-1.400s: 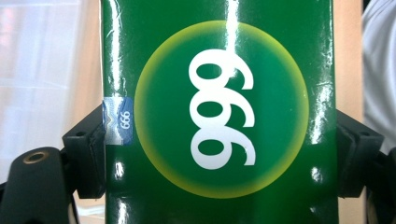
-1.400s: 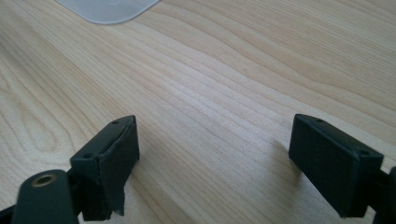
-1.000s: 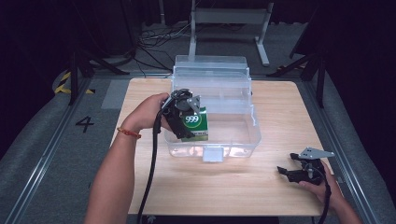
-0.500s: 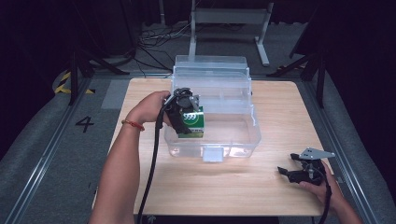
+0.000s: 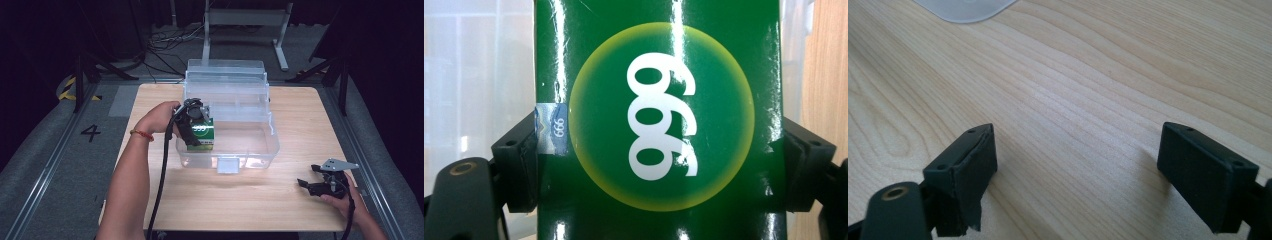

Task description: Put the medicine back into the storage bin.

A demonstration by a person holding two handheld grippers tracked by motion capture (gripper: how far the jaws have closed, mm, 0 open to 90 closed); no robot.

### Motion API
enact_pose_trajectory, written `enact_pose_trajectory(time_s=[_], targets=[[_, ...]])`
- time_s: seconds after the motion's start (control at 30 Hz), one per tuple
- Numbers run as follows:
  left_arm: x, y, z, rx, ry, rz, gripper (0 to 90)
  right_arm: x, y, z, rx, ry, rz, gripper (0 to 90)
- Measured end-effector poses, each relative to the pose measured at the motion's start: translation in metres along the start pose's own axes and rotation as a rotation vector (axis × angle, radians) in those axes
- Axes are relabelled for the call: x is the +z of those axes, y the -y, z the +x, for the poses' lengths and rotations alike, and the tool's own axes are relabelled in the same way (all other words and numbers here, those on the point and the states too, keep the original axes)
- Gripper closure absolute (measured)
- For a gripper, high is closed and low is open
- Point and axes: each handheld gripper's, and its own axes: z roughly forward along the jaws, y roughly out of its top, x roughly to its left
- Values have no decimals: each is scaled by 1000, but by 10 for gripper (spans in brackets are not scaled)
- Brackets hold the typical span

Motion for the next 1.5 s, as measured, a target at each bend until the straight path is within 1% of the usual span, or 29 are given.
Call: enact_pose_trajectory(time_s=[0.03, 0.1, 0.17, 0.2, 0.27, 0.3, 0.4, 0.43, 0.57, 0.67, 0.7, 0.73, 0.77, 0.8, 0.83, 0.87, 0.9, 0.93, 0.97, 1.0, 1.07, 1.1, 1.17, 1.2, 1.27, 1.3, 1.4, 1.43, 1.5], targets=[[2, 0, 0, 4, -2, 5, 160, 0, 0, 0, 0, 0, 0, 163], [5, 0, 1, 5, 7, 17, 160, 0, 0, 0, 0, 1, 0, 164], [9, 0, 0, 1, 26, 29, 158, 0, 0, 0, 0, 1, 0, 163], [11, 0, -1, -1, 27, 39, 158, 0, 0, 0, 0, 1, 0, 163], [14, 0, -1, 12, 29, 58, 157, 0, 0, 0, 0, 1, 0, 163], [15, 1, -2, 0, 23, 60, 157, 0, 0, 0, 1, 1, 0, 164], [17, 2, -2, -6, 48, 49, 155, 0, 0, 0, 1, 1, 0, 164], [17, 2, -2, -6, 48, 49, 154, 0, 0, 0, 1, 1, 0, 164], [20, 1, -1, -61, 65, 44, 149, 0, 0, 0, 1, 1, 0, 164], [20, 1, 0, -71, 73, 48, 144, 0, 0, 0, 1, 1, 0, 163], [19, 2, 0, -76, 76, 36, 136, 0, 0, 0, 1, 1, 0, 163], [20, 2, 0, -80, 84, 46, 144, 0, 0, 0, 1, 1, 0, 164], [21, 2, 0, -92, 85, 68, 142, 0, 0, 0, 1, 1, 0, 164], [23, 2, 0, -95, 75, 81, 143, 0, 0, 0, 1, 1, 0, 163], [23, 3, 0, -96, 73, 81, 143, 0, 0, 0, 1, 1, 0, 163], [22, 4, 0, -97, 69, 73, 145, 0, 0, 0, 1, 1, 0, 164], [20, 5, 0, -103, 59, 53, 152, 0, 0, 0, 1, 1, 0, 164], [17, 5, 0, -104, 54, 34, 164, 0, 0, 0, 1, 1, 0, 163], [14, 5, 0, -95, 52, 22, 165, 0, 0, 0, 1, 1, 0, 163], [13, 5, -1, -101, 48, 14, 165, 0, 0, 0, 1, 1, 1, 163], [12, 2, -3, -86, 28, 30, 163, 0, 0, 0, 1, 1, 0, 164], [12, 1, -3, -88, 28, 31, 161, 0, 0, 0, 1, 1, 0, 163], [12, 0, -2, -90, 26, 23, 161, 0, 0, 0, 1, 2, 0, 164], [13, -1, -2, -104, 22, 13, 161, 0, 0, 0, 1, 2, 0, 164], [14, -2, -1, -99, 27, 8, 161, 0, 0, 0, 1, 2, 0, 164], [16, -3, -1, -101, 31, -15, 161, 0, 0, 0, 1, 3, 0, 164], [15, -3, -3, -102, 23, -18, 161, -1, 0, 0, 1, 2, 0, 163], [10, -1, -5, -106, 3, -45, 161, -1, 1, 0, 0, 2, 0, 163], [5, 1, -7, -119, -18, -74, 163, -1, 1, 0, 0, 2, -1, 163]])
